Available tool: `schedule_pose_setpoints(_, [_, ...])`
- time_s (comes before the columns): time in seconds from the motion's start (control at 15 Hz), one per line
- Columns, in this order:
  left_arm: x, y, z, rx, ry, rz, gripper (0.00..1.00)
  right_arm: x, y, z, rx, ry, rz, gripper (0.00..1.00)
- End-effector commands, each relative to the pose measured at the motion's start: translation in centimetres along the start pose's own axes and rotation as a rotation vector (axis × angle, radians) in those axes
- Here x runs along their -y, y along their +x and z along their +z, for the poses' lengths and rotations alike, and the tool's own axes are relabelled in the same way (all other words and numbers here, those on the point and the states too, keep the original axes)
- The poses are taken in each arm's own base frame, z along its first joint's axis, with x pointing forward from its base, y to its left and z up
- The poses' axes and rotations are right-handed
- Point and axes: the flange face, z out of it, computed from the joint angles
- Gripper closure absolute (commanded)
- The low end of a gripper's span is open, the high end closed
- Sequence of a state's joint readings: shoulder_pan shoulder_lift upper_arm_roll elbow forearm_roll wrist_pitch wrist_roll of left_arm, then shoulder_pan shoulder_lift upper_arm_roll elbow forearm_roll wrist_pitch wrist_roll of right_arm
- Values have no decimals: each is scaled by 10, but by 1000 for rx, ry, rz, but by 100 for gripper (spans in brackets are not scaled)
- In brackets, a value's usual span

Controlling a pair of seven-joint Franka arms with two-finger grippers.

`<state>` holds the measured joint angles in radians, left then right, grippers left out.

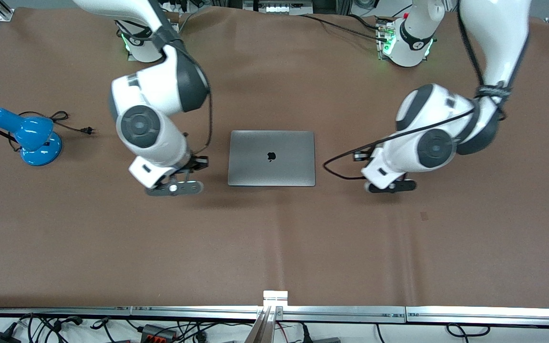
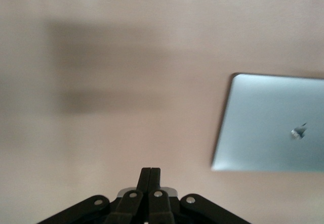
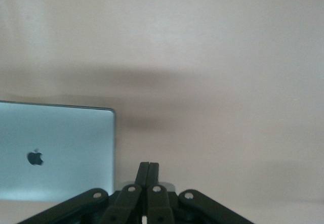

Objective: Close laptop with both arms from behind

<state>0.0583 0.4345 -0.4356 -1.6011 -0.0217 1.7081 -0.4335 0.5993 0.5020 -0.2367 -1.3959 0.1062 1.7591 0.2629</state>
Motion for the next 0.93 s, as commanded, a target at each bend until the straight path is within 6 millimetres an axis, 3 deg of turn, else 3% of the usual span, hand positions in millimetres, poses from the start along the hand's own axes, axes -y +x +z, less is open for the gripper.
schedule_pose_setpoints(0.0, [74, -16, -51, -20, 56, 75, 94, -57, 3, -19, 30, 8, -38, 96])
schedule_pose_setpoints(0.07, [102, -25, -70, -23, 67, 108, 93, -73, 6, -29, 25, 18, -23, 42])
schedule_pose_setpoints(0.13, [132, -33, -92, -38, 71, 150, 91, -89, 8, -41, 6, 24, 4, 0])
schedule_pose_setpoints(0.2, [155, -41, -113, -69, 74, 169, 84, -109, 11, -50, -11, 30, 24, 0])
schedule_pose_setpoints(0.33, [201, -57, -143, -125, 67, 113, 59, -130, 11, -69, -34, 43, 50, 0])
schedule_pose_setpoints(0.4, [209, -64, -153, -145, 67, 97, 23, -142, 5, -87, -45, 43, 58, 0])
schedule_pose_setpoints(0.47, [213, -73, -165, -170, 69, 93, 0, -148, 6, -100, -68, 42, 65, 0])
schedule_pose_setpoints(0.53, [215, -74, -168, -181, 84, 90, 0, -160, 6, -115, -97, 46, 81, 0])
schedule_pose_setpoints(0.67, [220, -75, -165, -168, 118, 75, 0, -202, 7, -122, -114, 56, 119, 0])
schedule_pose_setpoints(0.87, [216, -96, -162, -218, 116, 25, 0, -263, -4, -142, -156, 84, 63, 0])
